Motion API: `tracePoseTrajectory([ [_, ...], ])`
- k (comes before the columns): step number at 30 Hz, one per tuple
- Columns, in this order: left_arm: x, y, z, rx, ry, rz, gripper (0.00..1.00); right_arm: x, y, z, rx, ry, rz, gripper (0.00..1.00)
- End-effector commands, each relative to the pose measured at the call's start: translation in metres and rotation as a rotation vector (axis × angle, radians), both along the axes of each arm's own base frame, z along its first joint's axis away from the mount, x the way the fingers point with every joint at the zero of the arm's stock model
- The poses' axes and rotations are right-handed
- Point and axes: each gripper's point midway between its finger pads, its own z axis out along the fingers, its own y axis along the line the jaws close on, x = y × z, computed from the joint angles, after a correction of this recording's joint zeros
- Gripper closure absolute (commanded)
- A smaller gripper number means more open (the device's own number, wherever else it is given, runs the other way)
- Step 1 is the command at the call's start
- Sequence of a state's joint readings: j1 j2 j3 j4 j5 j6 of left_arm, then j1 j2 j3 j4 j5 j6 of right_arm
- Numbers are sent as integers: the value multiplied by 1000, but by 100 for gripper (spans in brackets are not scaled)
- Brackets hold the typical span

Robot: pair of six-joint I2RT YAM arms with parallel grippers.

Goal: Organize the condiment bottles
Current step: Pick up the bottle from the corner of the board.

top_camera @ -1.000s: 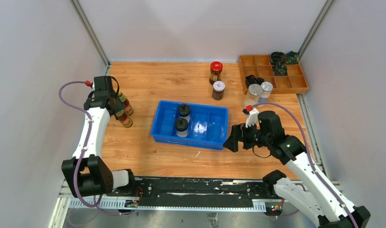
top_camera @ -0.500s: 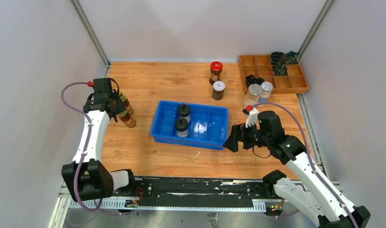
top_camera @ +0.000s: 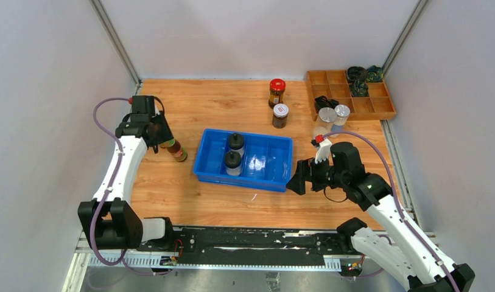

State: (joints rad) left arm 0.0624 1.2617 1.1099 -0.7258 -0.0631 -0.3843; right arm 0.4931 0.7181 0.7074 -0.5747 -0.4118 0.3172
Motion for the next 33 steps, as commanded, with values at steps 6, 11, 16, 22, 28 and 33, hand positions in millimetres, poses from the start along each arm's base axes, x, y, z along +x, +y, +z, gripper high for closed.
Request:
tracePoseTrajectory([
  [6,-3,-45,-19,8,122,-159,85,-4,2,-5,-6,1,33,0],
  [11,2,-47,-20,69,136,-172,85,-4,3,-5,-7,4,33,0],
  [16,6,-39,-8,131,128,-158,85,-4,3,-6,-10,10,34,0],
  [22,15,-38,25,142,63,-163,85,-4,3,-7,-12,10,34,0],
  [28,18,-40,51,149,13,-168,85,-4,3,-7,-11,11,34,0],
  [33,18,-48,72,143,-35,-186,85,-4,3,-7,-12,11,33,0],
])
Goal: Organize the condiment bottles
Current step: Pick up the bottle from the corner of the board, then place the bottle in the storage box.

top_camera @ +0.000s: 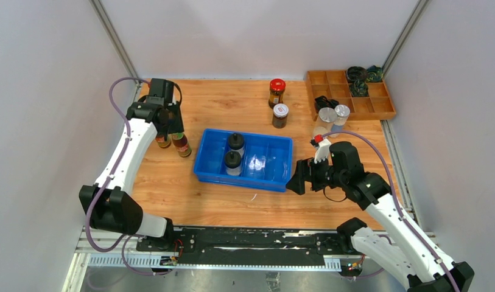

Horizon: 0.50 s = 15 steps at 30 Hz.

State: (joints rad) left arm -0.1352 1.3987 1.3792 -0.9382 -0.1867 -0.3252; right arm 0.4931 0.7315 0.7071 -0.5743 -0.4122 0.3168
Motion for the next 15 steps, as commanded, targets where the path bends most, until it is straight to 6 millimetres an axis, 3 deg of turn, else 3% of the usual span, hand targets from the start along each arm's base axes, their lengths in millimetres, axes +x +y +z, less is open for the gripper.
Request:
tracePoseTrajectory([
  [1,6,-9,44,-1,-123,-32,85,-5,2,-4,-5,0,33,0],
  [15,3,-38,94,18,-195,-101,84,-5,2,-4,-4,-3,32,0],
])
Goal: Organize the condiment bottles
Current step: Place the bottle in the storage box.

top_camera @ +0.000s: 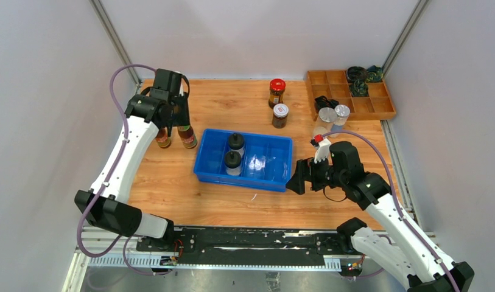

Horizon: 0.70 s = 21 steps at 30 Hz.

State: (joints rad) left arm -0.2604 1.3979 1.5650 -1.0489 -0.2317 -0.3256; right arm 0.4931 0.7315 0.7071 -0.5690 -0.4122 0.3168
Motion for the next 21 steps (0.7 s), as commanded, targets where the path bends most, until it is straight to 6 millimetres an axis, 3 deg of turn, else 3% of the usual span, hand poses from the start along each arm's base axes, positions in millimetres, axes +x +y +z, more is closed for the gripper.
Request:
tracePoseTrajectory([
  [1,5,-7,42,-17,-117,-15,84,-6,2,-5,-6,2,33,0],
  [10,6,-48,51,-74,-114,-131,84,-6,2,-5,-7,3,32,0],
  [21,16,-86,36,-58,-72,-219,84,-6,1,-5,-6,0,30,0],
])
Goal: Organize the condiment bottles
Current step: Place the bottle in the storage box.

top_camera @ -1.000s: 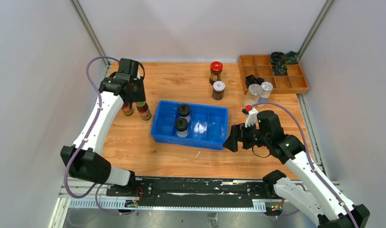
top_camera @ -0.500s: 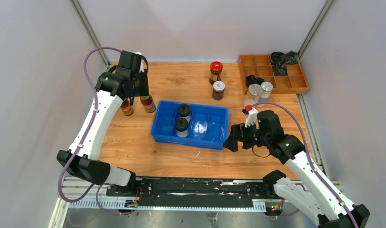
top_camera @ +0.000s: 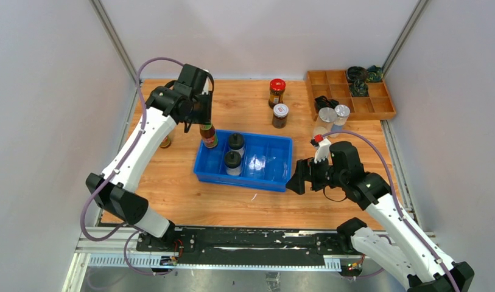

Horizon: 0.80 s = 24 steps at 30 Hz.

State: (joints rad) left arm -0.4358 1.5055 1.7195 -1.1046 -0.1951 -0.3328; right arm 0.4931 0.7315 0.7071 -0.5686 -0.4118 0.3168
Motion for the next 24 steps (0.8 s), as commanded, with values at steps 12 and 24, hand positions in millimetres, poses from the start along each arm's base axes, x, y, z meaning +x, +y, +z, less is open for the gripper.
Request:
tracePoseTrajectory([
  [12,29,-17,-6,-8,-96,-14,85,-7,2,-3,-1,-1,35,0],
  [24,40,-25,-37,-10,-85,-16,85,-6,2,-4,-2,0,37,0],
])
